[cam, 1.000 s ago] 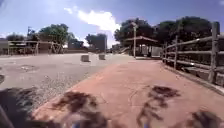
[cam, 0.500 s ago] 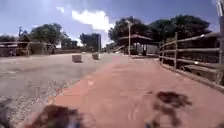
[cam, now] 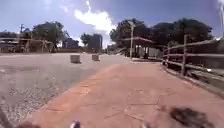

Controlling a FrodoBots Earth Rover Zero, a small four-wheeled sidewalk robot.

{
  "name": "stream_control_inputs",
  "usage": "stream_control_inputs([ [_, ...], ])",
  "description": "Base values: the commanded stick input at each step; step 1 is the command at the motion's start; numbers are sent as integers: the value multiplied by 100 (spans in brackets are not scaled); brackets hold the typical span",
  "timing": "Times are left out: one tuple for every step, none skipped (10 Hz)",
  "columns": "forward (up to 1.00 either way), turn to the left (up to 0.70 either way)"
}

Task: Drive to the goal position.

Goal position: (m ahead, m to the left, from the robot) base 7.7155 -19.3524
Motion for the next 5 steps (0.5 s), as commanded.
stream_control_inputs([
  [85, -34],
  [85, -34],
  [85, -34],
  [85, -34],
  [85, -34],
])
